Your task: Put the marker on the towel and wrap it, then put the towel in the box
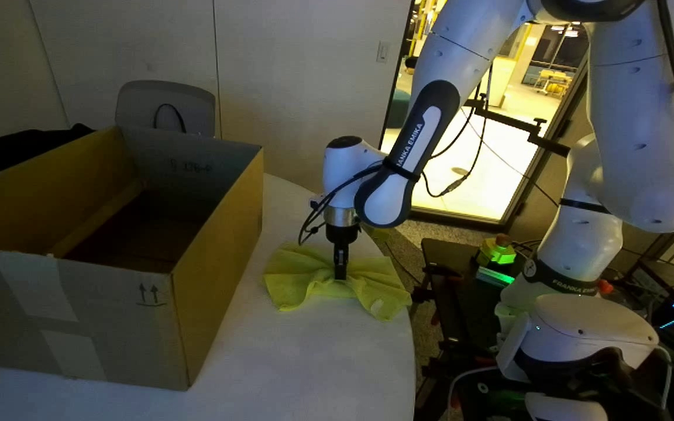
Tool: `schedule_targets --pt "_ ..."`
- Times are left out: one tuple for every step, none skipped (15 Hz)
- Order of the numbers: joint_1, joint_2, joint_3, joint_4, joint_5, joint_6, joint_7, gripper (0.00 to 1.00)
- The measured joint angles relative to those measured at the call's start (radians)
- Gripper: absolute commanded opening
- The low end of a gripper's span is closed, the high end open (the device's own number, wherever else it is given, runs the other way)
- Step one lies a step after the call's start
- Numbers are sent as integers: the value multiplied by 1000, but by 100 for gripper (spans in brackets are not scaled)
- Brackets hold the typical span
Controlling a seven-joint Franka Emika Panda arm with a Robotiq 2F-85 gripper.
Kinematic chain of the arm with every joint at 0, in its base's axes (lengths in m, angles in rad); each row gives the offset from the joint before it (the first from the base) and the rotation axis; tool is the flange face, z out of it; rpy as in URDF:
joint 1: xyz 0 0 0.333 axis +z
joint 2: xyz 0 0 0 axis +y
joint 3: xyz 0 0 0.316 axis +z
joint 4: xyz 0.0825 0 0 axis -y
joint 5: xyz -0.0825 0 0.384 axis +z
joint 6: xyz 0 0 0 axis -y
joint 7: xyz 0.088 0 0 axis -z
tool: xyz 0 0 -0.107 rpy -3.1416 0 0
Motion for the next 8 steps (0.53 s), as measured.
schedule_targets --pt "16 -8 0 -4 0 0 15 10" --pt "32 -16 -2 -7 0 -1 31 10" --pt "48 -27 -4 -11 -2 -2 48 10" --pt "65 -40 -8 -16 -7 -4 65 10" --pt "80 -53 -14 -21 -16 -6 81 10" --pt "98 -67 -23 -27 -35 -10 103 10" --pt "118 -81 -34 -33 -59 -16 129 10" --pt "139 -93 -46 -39 -86 -23 157 10"
